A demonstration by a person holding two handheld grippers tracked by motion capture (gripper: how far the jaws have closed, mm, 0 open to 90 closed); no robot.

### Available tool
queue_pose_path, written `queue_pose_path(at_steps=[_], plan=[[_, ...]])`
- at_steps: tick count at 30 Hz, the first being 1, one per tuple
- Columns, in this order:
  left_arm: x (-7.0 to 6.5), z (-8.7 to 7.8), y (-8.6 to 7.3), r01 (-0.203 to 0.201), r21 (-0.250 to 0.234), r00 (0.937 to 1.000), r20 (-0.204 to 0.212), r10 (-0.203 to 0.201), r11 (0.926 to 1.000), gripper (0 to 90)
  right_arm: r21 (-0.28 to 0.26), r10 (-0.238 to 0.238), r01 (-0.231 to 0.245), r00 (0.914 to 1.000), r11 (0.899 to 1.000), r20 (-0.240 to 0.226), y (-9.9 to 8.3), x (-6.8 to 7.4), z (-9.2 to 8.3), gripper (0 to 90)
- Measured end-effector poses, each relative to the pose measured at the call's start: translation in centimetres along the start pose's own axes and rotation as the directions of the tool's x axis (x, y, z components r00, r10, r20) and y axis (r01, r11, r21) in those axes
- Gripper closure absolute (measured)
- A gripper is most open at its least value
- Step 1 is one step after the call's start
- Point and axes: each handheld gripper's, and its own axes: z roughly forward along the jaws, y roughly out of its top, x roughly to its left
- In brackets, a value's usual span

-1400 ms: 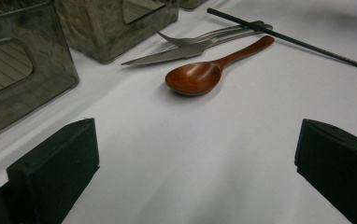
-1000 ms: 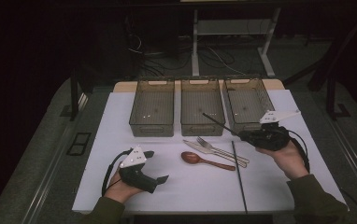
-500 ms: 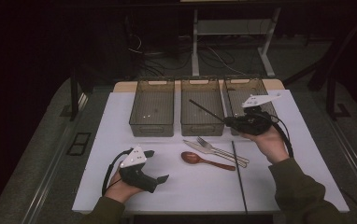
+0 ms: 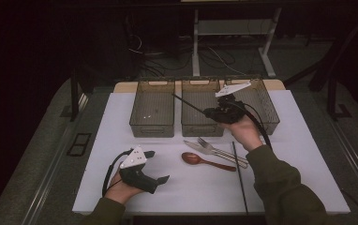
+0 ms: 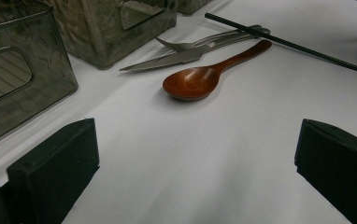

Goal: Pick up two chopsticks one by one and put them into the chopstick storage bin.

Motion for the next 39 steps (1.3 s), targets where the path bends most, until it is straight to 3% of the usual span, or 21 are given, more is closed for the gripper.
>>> queue_pose_path(at_steps=[12,28,39], plan=[[-0.1,0.0,0.1,0.005,-0.014,1.0,0.003,-0.005,0.9999,0.0,0.049,0.01,-0.01,0.9999,0.999,0.002,3.4,1.1,4.9,85.0],[-0.2,-0.1,0.1,0.0,-0.019,0.9999,0.01,0.0,0.9998,0.0,0.112,0.031,-0.03,0.9995,0.993,-0.001,6.0,2.6,10.7,85.0],[-0.2,-0.1,0.2,-0.005,-0.015,0.9999,0.013,0.005,0.9999,0.0,0.162,0.051,-0.054,0.9984,0.985,0.022,7.6,3.2,14.5,85.0]])
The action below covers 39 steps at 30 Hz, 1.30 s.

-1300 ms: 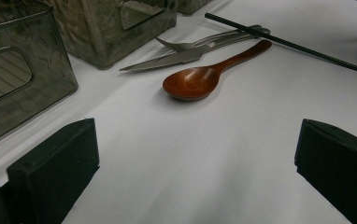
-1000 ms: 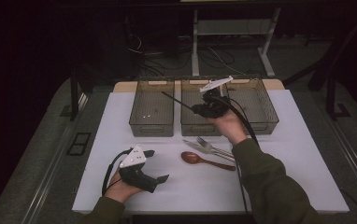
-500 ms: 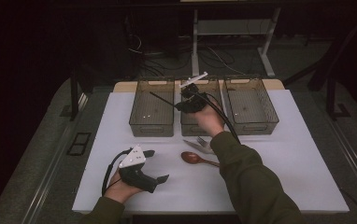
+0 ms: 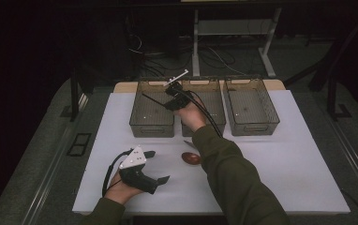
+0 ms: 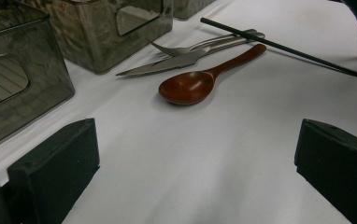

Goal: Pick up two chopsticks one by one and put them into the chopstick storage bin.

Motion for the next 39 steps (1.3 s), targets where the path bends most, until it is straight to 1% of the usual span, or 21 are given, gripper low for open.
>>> queue_pose_path(at_steps=[4,8,10,11,14,17,19,20,21,23,24,25,26,27,30,31,33,35,36,37,39], plan=[[0.0,0.0,0.0,-0.002,-0.001,1.0,0.003,0.002,1.0,0.0,0.025,0.008,-0.009,0.9999,1.0,0.01,0.5,0.4,1.4,84.9],[-0.1,0.1,0.1,-0.001,0.002,1.0,0.003,0.001,1.0,0.0,0.027,0.013,-0.014,0.9998,1.0,0.017,0.7,0.4,2.0,84.8],[-0.1,0.2,0.1,-0.002,-0.002,1.0,0.005,0.002,1.0,0.0,0.034,0.029,-0.029,0.9996,0.999,0.007,1.0,0.6,2.4,84.5],[-0.1,0.2,0.1,-0.005,-0.001,1.0,0.007,0.005,1.0,0.0,0.035,0.034,-0.034,0.9994,0.999,0.011,1.2,0.7,2.6,84.5],[-0.1,0.2,0.1,0.003,-0.007,1.0,0.008,-0.003,1.0,0.0,0.038,0.022,-0.022,0.9997,0.999,0.013,1.3,1.2,3.0,84.5],[-0.1,0.2,0.1,0.002,-0.004,1.0,0.01,-0.002,1.0,0.0,0.042,0.023,-0.023,0.9997,0.999,0.006,1.4,1.4,3.2,84.0],[-0.1,0.2,0.1,0.0,-0.007,1.0,0.01,0.0,1.0,0.0,0.044,0.01,-0.01,0.9999,0.999,0.003,1.3,1.5,3.4,84.1],[-0.1,0.2,0.1,0.001,-0.009,1.0,0.01,-0.001,1.0,0.0,0.04,0.016,-0.016,0.9999,0.999,-0.001,1.3,1.4,3.3,80.3],[-0.1,0.2,0.1,0.003,-0.007,1.0,0.01,-0.003,1.0,0.0,0.04,0.016,-0.016,0.9999,0.999,-0.001,1.3,1.4,3.3,80.3],[-0.1,0.1,0.1,0.003,-0.006,1.0,0.009,-0.003,1.0,0.0,0.028,0.02,-0.02,0.9996,0.999,-0.021,1.4,1.3,3.1,75.3],[-0.1,0.1,0.1,0.003,-0.006,0.9999,0.01,-0.003,1.0,0.0,0.016,0.016,-0.016,0.9996,1.0,-0.025,1.4,1.2,2.7,70.3],[-0.1,0.2,0.1,0.002,-0.009,1.0,0.009,-0.002,1.0,0.0,0.016,0.016,-0.016,0.9996,1.0,-0.025,1.4,1.2,2.7,70.3],[-0.1,0.2,0.1,0.001,-0.008,1.0,0.01,-0.001,1.0,0.0,0.005,0.017,-0.017,0.9992,1.0,-0.037,1.5,1.2,2.4,66.9],[-0.1,0.1,0.1,-0.006,-0.004,0.9999,0.011,0.006,1.0,0.0,-0.005,0.011,-0.012,0.9987,1.0,-0.049,1.5,1.1,2.2,64.0],[0.0,0.0,0.1,-0.002,-0.005,0.9999,0.01,0.002,1.0,0.0,-0.026,-0.013,0.011,0.9973,1.0,-0.072,1.4,1.1,1.3,54.4],[0.0,0.0,0.1,-0.003,-0.008,0.9999,0.01,0.004,1.0,0.0,-0.033,-0.01,0.007,0.9973,0.999,-0.073,1.4,1.0,1.0,51.3],[0.0,0.0,0.1,-0.008,-0.011,0.9999,0.011,0.008,0.9999,0.0,-0.056,-0.007,0.003,0.9969,0.998,-0.079,1.1,0.7,0.2,46.7],[0.0,0.0,0.1,-0.006,-0.006,0.9999,0.01,0.006,1.0,0.0,-0.065,-0.009,0.003,0.9957,0.998,-0.092,0.8,0.5,-0.5,43.2],[0.0,0.0,0.1,-0.008,-0.002,0.9999,0.009,0.008,1.0,0.0,-0.08,-0.023,0.016,0.9954,0.997,-0.093,0.3,0.3,-1.3,41.0],[0.0,0.0,0.1,-0.004,-0.001,0.9999,0.01,0.004,1.0,0.0,-0.08,-0.023,0.016,0.9954,0.997,-0.093,0.3,0.3,-1.3,41.0],[-0.1,0.0,0.1,0.001,-0.007,0.9999,0.011,-0.001,1.0,0.0,-0.097,-0.031,0.021,0.9939,0.995,-0.106,-0.2,0.0,-2.2,39.4]])
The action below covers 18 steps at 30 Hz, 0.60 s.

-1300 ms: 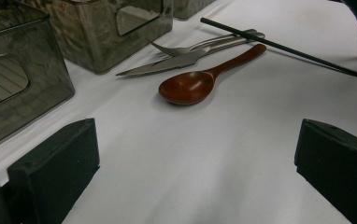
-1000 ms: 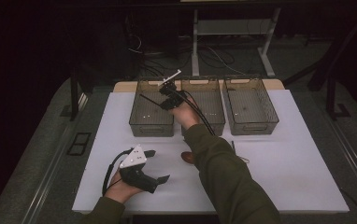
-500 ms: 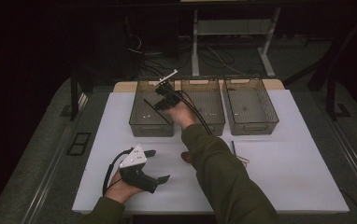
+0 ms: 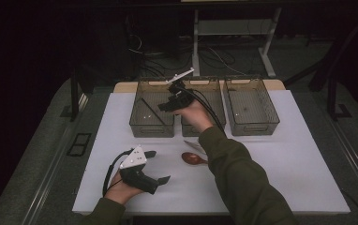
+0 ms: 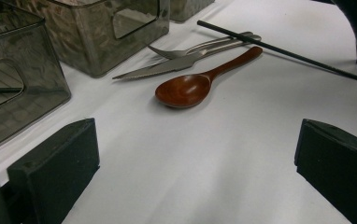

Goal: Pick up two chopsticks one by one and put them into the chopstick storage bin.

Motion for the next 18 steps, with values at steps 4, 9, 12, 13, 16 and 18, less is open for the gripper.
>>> queue_pose_path(at_steps=[4,9,12,13,16,18], plan=[[0.0,0.0,0.0,0.004,0.0,1.0,-0.002,-0.004,1.0,0.0,-0.012,-0.019,0.019,0.9995,1.0,-0.024,-1.2,-0.3,-2.1,37.3],[0.0,0.1,-0.1,0.011,-0.001,0.9999,0.0,-0.011,0.9999,0.0,-0.03,-0.042,0.04,0.9982,0.999,-0.044,-2.7,-0.6,-4.2,36.4],[0.1,0.1,-0.1,0.007,0.008,1.0,-0.001,-0.007,0.9999,0.0,-0.038,-0.046,0.044,0.9975,0.998,-0.054,-3.4,-0.8,-5.0,36.5],[0.0,0.1,-0.1,0.012,0.01,0.9999,0.002,-0.012,0.9999,0.0,-0.04,-0.053,0.051,0.9973,0.998,-0.051,-4.2,-0.9,-5.9,35.8],[0.0,0.2,-0.1,0.007,0.009,1.0,-0.003,-0.007,0.9999,0.0,-0.044,-0.055,0.053,0.9974,0.998,-0.047,-5.1,-1.1,-6.7,35.4],[0.0,0.2,-0.1,0.012,0.011,0.9999,-0.001,-0.012,0.9999,0.0,-0.052,-0.058,0.055,0.9973,0.997,-0.046,-6.3,-1.3,-8.0,34.8]])
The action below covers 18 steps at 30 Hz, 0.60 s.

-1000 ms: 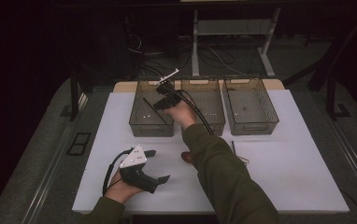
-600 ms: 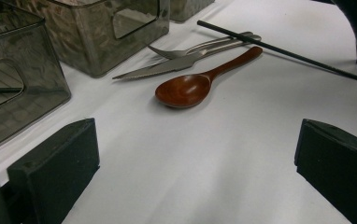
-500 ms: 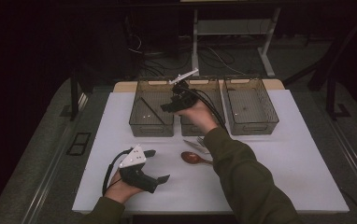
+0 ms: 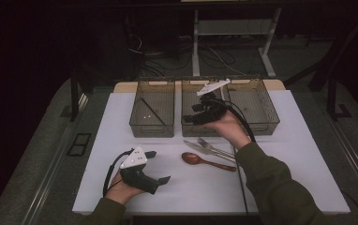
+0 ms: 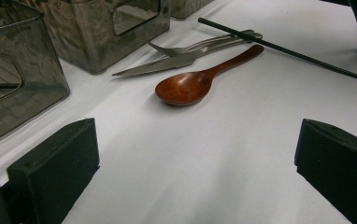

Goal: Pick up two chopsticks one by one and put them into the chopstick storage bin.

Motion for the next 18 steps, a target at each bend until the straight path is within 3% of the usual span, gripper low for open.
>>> queue_pose_path(at_steps=[8,18], plan=[[0.0,0.1,0.0,-0.001,-0.004,1.0,-0.003,0.001,1.0,0.0,-0.002,0.003,-0.003,0.9999,1.0,0.011,-3.2,0.3,-2.9,38.4],[0.0,0.1,0.0,-0.002,0.0,1.0,-0.005,0.002,1.0,0.0,0.025,0.023,-0.026,0.9922,0.999,0.122,-8.4,0.1,-6.5,50.5]])
